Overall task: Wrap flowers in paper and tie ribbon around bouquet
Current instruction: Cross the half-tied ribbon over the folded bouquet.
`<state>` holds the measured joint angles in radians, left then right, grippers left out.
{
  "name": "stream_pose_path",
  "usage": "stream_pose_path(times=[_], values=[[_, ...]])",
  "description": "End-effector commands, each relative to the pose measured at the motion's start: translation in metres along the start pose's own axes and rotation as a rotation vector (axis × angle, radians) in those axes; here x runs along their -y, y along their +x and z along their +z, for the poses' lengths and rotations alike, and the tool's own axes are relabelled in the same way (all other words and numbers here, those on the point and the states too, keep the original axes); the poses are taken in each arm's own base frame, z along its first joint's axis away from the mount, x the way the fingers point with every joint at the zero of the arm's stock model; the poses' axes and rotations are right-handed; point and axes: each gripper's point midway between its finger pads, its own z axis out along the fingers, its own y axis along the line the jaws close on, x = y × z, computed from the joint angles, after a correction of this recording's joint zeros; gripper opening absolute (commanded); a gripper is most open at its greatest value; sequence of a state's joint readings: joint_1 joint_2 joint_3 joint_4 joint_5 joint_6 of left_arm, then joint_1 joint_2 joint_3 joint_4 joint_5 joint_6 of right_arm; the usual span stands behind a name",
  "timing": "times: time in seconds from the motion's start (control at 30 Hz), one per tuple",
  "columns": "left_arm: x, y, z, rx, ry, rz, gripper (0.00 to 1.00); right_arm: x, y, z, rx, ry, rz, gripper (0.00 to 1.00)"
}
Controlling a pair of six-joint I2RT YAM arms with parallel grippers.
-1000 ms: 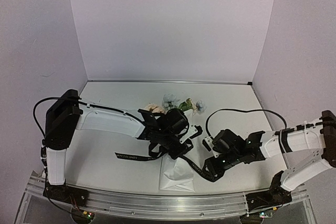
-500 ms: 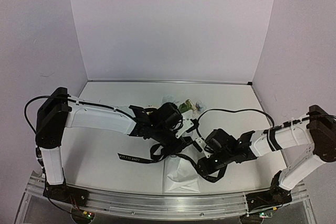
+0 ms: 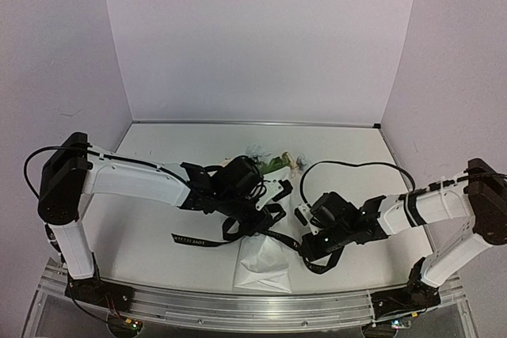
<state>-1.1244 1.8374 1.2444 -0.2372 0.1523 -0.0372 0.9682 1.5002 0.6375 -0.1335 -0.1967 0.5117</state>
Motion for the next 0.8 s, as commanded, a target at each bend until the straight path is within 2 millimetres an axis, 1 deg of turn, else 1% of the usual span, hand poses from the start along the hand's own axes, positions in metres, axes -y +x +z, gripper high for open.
stream_pose_path(times=[0.0, 0.13, 0.27, 0.5, 0.63, 0.7, 0.77], values=[[0.010, -0.036, -0.027, 0.144, 0.041, 0.021, 0.00, -0.018, -0.035, -0.010, 0.053, -0.064, 0.063, 0.00], [0.013, -0.035, -0.027, 0.137, 0.056, 0.037, 0.00, -0.028, -0.053, -0.008, 0.045, -0.115, 0.114, 0.00], [0.015, -0.033, -0.025, 0.133, 0.067, 0.044, 0.00, -0.036, -0.067, -0.004, 0.039, -0.151, 0.141, 0.00], [0.017, -0.026, -0.021, 0.104, 0.087, 0.048, 0.00, -0.037, -0.088, 0.003, 0.071, -0.193, 0.200, 0.00], [0.018, -0.019, -0.015, 0.068, 0.099, 0.043, 0.00, -0.038, -0.099, 0.007, 0.090, -0.222, 0.238, 0.00], [0.019, -0.015, -0.014, 0.052, 0.102, 0.041, 0.00, -0.041, -0.106, 0.006, 0.110, -0.240, 0.240, 0.00], [0.019, -0.013, -0.013, 0.044, 0.100, 0.041, 0.00, -0.042, -0.109, 0.004, 0.119, -0.251, 0.242, 0.00]])
